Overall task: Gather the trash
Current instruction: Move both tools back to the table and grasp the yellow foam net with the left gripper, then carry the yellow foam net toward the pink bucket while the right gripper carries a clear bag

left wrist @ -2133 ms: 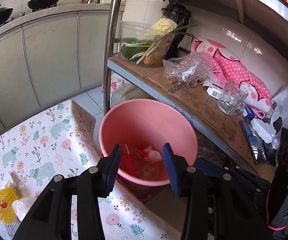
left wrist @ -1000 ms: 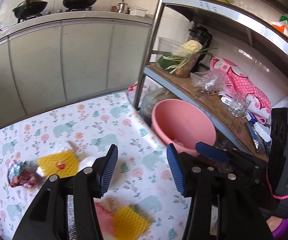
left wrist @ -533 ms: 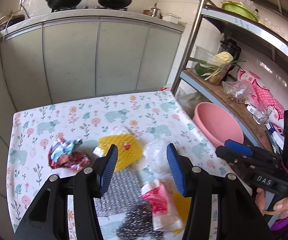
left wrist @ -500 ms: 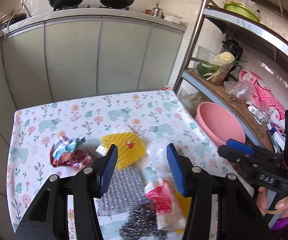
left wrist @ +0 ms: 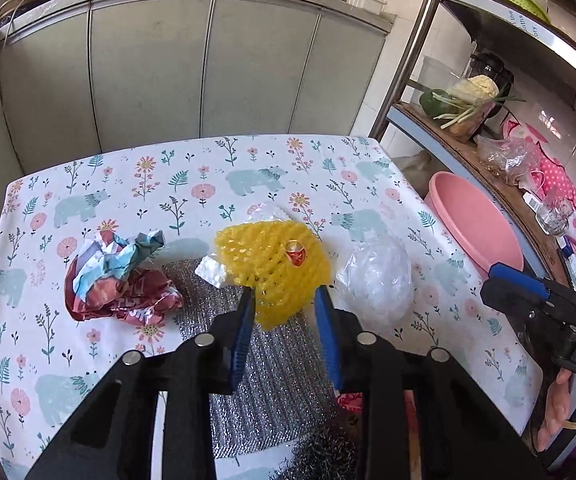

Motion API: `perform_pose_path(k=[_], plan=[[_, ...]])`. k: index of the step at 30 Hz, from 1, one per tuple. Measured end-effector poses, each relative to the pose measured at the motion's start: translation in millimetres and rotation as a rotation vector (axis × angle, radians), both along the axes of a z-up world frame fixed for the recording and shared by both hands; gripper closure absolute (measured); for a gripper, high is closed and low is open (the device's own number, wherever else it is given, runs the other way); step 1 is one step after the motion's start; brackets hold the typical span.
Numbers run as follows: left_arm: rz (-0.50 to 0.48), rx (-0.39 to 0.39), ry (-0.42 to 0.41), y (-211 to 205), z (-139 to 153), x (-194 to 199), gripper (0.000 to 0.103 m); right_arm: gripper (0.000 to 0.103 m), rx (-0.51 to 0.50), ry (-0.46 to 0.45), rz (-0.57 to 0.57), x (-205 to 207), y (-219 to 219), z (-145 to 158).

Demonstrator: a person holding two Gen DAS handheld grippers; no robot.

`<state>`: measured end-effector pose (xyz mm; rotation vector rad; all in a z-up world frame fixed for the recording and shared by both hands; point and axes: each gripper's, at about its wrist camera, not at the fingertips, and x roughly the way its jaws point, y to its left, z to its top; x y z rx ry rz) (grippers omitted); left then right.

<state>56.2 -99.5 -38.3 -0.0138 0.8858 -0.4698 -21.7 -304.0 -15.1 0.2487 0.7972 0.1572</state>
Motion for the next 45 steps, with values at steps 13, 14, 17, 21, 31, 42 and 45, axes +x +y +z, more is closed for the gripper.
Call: perform_pose_path(k=[13, 14, 17, 21, 31, 42, 45], plan=[[-0.041, -0.05, -0.063, 3.6, 23.4, -12.9, 0.1, 0.055, 0.014, -0.006, 0.101, 21.6, 27.7, 3.7], [-0.042, -0.056, -0.074, 4.7, 27.6, -14.9, 0.1, 0.055, 0.009, -0.008, 0.105, 23.5, 30.5, 4.1], [-0.044, -0.073, -0.099, 8.4, 38.8, -19.5, 0.1, 0.055, -0.009, -0.007, 0.115, 30.5, 38.3, 1.8], [-0.047, -0.091, -0.116, 12.7, 47.1, -24.7, 0.1, 0.055, -0.004, 0.032, 0.106, 43.4, 40.9, -10.3], [-0.043, -0.101, -0.121, 19.2, 50.0, -28.4, 0.1, 0.087, 0.01, 0.101, 0.121, 53.1, 44.3, -29.0], [-0.053, -0.094, -0.171, 13.7, 66.8, -37.0, 0.1, 0.093, 0.034, 0.02, 0.112, 29.8, 30.6, -2.6], [-0.063, -0.096, -0.194, 9.2, 74.4, -40.3, 0.1, 0.093, 0.029, -0.011, 0.102, 22.1, 25.9, 7.9]])
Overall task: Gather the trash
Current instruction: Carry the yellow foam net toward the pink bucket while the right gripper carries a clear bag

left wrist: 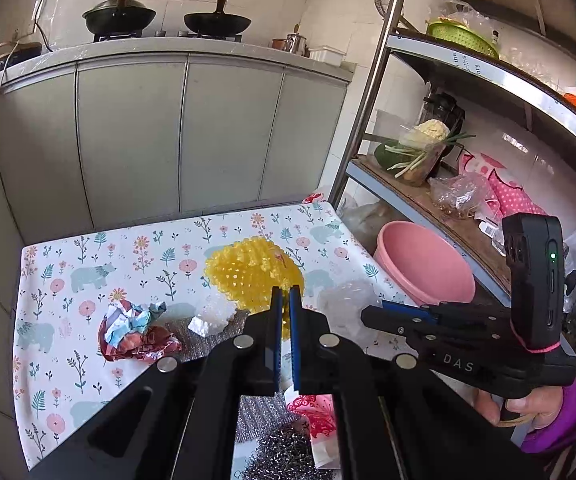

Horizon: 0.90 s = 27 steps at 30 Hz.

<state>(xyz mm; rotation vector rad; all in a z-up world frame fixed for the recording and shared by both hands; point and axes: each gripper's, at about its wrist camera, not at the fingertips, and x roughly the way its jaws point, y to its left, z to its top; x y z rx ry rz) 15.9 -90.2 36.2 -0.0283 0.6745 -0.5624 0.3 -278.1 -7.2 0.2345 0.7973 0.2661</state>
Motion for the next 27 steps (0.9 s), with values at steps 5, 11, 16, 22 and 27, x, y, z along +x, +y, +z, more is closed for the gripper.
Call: perform_pose_path(k=[5, 11, 16, 22, 27], plan=[[-0.016, -0.011, -0.032, -11.0, 13.0, -4.4, 0.1, 0.093, -0.004, -0.043, -0.015, -11.4, -8.5, 15.4], [-0.042, -0.024, -0.062, -28.6, 25.4, -9.6, 0.1, 0.093, -0.008, -0.079, -0.047, -24.2, -23.1, 27.1], [-0.072, -0.034, -0.082, -50.6, 35.5, -10.3, 0.1, 0.093, -0.004, -0.099, -0.089, -34.4, -41.5, 32.8], [-0.137, -0.04, -0.113, -86.2, 47.0, -13.4, 0.1, 0.093, 0.009, -0.121, -0.158, -44.9, -69.1, 36.8], [-0.186, -0.029, -0.123, -120.2, 50.5, -14.1, 0.1, 0.093, 0.031, -0.132, -0.233, -54.1, -100.8, 36.7]])
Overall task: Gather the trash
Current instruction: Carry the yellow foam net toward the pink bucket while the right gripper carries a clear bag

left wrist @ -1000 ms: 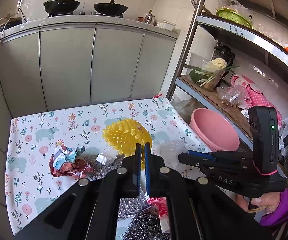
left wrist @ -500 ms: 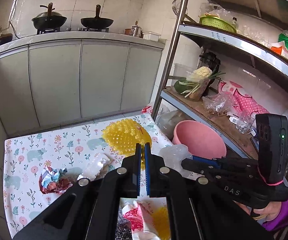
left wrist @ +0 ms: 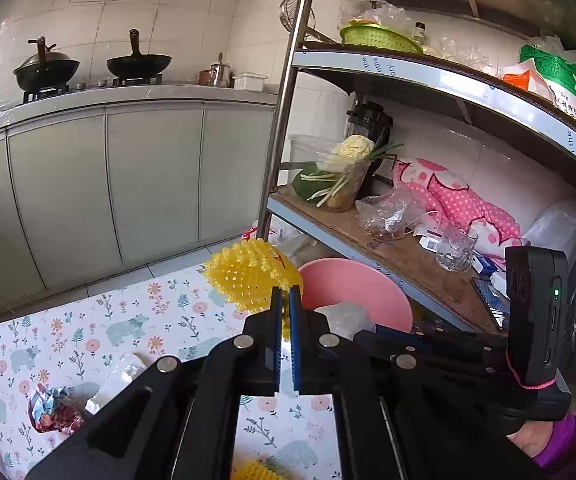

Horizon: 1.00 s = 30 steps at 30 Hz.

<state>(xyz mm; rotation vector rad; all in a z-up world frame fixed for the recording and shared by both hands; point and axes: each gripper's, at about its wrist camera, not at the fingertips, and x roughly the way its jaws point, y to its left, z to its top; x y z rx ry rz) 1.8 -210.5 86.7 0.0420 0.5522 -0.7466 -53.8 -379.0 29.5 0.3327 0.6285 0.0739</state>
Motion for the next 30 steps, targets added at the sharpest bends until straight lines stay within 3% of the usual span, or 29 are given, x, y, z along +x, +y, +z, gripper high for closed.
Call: perform_pose_path(k=[14, 30], plan=[[-0.092, 0.058, 0.011, -87.7, -13.2, 8.8, 0.1, 0.093, 0.032, 0.019, -0.174, -11.9, -73.2, -20.1], [-0.126, 0.168, 0.099, -155.1, -64.7, 28.6, 0.1, 0.093, 0.027, 0.112, -0.247, 9.5, -107.0, -64.2]])
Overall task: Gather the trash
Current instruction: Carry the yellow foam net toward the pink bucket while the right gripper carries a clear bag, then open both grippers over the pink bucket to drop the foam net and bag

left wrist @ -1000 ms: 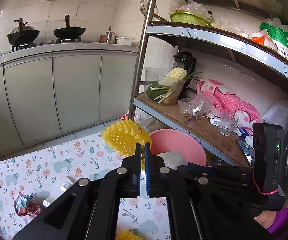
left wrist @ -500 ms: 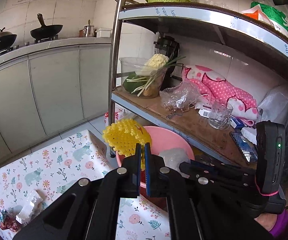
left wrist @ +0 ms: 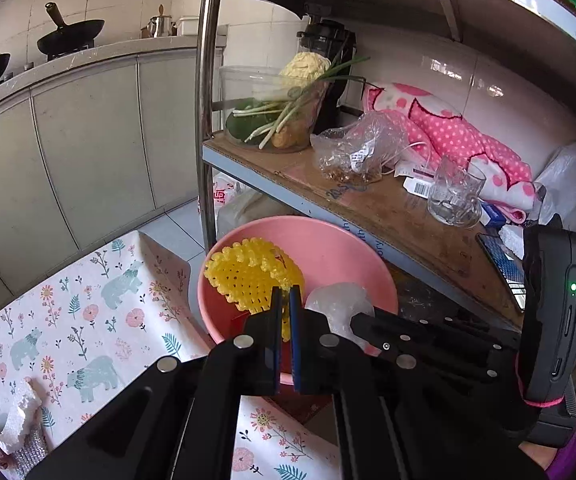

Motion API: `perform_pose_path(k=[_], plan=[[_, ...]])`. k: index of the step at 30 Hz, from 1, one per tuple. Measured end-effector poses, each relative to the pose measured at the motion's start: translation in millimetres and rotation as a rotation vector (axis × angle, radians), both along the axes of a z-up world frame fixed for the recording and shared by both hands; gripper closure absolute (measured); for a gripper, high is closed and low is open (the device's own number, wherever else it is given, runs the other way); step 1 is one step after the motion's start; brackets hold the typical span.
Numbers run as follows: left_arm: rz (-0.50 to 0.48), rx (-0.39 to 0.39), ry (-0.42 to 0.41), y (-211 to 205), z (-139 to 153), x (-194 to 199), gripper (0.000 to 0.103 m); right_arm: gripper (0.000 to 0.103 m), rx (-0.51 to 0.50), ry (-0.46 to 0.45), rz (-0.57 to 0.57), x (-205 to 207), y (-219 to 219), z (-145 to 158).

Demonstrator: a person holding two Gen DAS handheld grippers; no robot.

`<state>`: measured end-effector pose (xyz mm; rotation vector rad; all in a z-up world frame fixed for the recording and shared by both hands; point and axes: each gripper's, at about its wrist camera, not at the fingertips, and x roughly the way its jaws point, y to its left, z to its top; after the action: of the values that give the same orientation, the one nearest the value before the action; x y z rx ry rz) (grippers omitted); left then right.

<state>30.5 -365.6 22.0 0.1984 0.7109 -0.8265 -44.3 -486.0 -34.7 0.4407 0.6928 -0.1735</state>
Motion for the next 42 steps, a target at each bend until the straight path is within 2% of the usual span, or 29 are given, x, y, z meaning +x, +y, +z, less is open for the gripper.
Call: perform_pose_path(k=[12, 27, 30, 33, 42], plan=[[0.018, 0.085, 0.067, -15.0, -45.1, 14.6, 0.1, 0.093, -0.01, 0.073, -0.024, 12.1, -9.0, -25.0], [0.038, 0.085, 0.083, -21.1, -53.8, 25.8, 0.099, 0.093, -0.051, 0.101, -0.021, 24.8, -6.7, -28.6], [0.046, 0.076, 0.099, -20.5, -52.6, 27.8, 0.094, 0.091, -0.048, 0.111, -0.02, 27.8, -8.1, -29.6], [0.068, 0.059, 0.136, -17.5, -52.2, 31.9, 0.075, 0.088, -0.047, 0.122, -0.017, 30.2, -8.7, -31.8], [0.091, 0.016, 0.149, -4.7, -41.6, 34.8, 0.073, 0.076, -0.079, 0.115, 0.009, 31.5, -2.2, -30.3]])
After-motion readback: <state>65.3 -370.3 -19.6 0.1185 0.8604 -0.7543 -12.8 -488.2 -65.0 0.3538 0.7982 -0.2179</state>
